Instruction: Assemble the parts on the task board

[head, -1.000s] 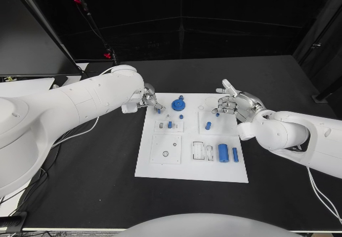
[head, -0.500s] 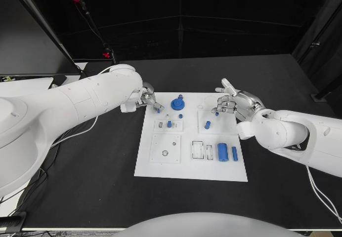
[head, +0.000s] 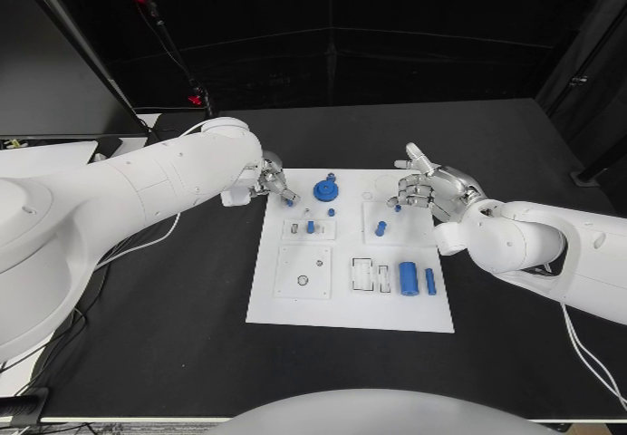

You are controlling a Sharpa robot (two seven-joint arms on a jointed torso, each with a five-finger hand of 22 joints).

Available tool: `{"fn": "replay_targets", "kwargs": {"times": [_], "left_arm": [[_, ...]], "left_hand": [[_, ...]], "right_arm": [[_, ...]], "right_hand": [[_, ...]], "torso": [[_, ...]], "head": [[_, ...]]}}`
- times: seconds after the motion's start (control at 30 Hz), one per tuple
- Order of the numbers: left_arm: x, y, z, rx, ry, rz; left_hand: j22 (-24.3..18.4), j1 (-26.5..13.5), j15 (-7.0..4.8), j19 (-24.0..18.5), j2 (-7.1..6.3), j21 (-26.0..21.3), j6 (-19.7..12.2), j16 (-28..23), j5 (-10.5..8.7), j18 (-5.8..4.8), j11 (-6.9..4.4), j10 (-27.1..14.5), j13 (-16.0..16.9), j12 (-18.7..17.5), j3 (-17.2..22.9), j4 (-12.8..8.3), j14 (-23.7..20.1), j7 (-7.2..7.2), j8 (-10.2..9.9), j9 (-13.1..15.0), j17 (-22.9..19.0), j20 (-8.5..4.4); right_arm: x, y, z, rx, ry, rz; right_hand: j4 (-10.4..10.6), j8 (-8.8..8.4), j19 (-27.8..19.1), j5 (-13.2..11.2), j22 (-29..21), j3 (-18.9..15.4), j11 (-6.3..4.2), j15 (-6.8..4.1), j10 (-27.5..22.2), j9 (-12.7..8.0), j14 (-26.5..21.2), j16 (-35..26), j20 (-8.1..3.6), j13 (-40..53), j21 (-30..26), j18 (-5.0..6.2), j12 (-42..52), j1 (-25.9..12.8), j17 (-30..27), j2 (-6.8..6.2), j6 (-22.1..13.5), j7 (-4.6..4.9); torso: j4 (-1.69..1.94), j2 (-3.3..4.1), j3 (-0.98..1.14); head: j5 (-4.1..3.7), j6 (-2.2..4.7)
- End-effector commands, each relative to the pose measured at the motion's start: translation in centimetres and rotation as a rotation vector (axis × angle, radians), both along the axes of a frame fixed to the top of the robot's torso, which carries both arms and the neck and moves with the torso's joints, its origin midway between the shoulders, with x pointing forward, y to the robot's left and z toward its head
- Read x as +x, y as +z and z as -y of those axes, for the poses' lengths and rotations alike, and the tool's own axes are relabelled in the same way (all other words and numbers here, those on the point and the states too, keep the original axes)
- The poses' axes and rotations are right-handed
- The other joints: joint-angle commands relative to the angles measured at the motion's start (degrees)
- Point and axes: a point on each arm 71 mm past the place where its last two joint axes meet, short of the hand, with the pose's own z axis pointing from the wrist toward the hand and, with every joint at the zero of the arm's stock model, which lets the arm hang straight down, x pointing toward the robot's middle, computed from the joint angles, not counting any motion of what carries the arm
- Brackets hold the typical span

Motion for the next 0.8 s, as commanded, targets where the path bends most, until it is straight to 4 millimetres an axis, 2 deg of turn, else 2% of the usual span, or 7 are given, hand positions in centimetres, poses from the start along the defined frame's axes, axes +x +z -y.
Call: {"fn": "replay_targets", "kwargs": {"times": [0.03, 0.4, 0.53, 0.8], "left_arm": [[0.00, 0.09, 0.15, -0.008, -0.010, -0.005], [0.01, 0.11, 0.29, -0.012, -0.014, -0.002], [0.00, 0.09, 0.28, -0.011, -0.014, -0.005], [-0.02, 0.07, 0.29, -0.013, -0.019, -0.008]], "left_hand": [[14.6, 2.9, -0.42, 4.7, 2.35, -0.2, -0.2, 0.0, 0.46, -0.02, -0.63, 6.2, 14.7, -0.1, 0.6, -0.1, 6.0, -0.08, -0.4, 0.1, 15.1, -0.31], [14.6, 2.4, -0.36, 4.7, 2.55, -0.2, -0.2, 0.0, -0.03, -0.01, -0.45, 6.2, 14.7, -0.1, 0.7, 0.1, 6.0, 0.15, -0.5, 0.1, 15.1, -0.30], [14.6, 2.5, -0.30, 4.7, 3.05, -0.2, -0.2, 0.0, 1.50, -0.01, -0.44, 6.2, 14.7, -0.1, 1.7, 0.0, 6.0, 0.14, -0.6, 0.2, 15.1, -0.25], [14.6, 3.6, -0.28, 4.7, 3.69, -0.2, -0.1, 0.0, 2.30, -0.01, -0.47, 6.2, 14.7, -0.1, 3.9, -0.1, 6.0, 0.12, -0.7, 0.4, 15.1, -0.23]], "right_arm": [[-0.01, 0.15, -0.11, 0.004, 0.005, 0.007], [0.03, 0.10, -0.18, 0.003, 0.006, 0.004], [0.04, 0.10, -0.19, 0.003, 0.006, 0.004], [0.06, 0.09, -0.13, 0.002, 0.004, 0.004]], "right_hand": [[0.0, 0.21, -0.2, 0.2, -0.1, -0.4, 0.22, -0.16, -0.3, -0.1, -0.4, 0.4, 0.33, -0.1, -0.2, 0.96, 0.4, 0.5, -0.1, 0.27, -0.4, 6.45], [0.0, 0.21, -0.2, 0.2, -0.1, -0.4, 0.22, -0.16, -0.3, -0.1, -0.4, 0.4, 0.33, -0.1, -0.2, 0.96, 0.4, 0.5, -0.1, 0.27, -0.4, 6.45], [0.0, 0.21, -0.2, 0.2, -0.1, -0.4, 0.22, -0.16, -0.3, -0.1, -0.4, 0.4, 0.33, -0.1, -0.2, 0.96, 0.4, 0.5, -0.1, 0.27, -0.4, 6.45], [0.0, 0.21, -0.2, 0.2, -0.1, -0.4, 0.22, -0.16, -0.3, -0.1, -0.4, 0.4, 0.33, -0.1, -0.2, 0.96, 0.4, 0.5, -0.1, 0.27, -0.4, 6.45]], "torso": [[-0.02, 0.01, -0.03], [0.06, 0.00, 0.03], [0.02, -0.01, 0.01], [0.01, -0.03, 0.00]], "head": [[-0.18, 0.00], [-0.10, -0.12], [-0.10, -0.07], [-0.16, -0.08]]}}
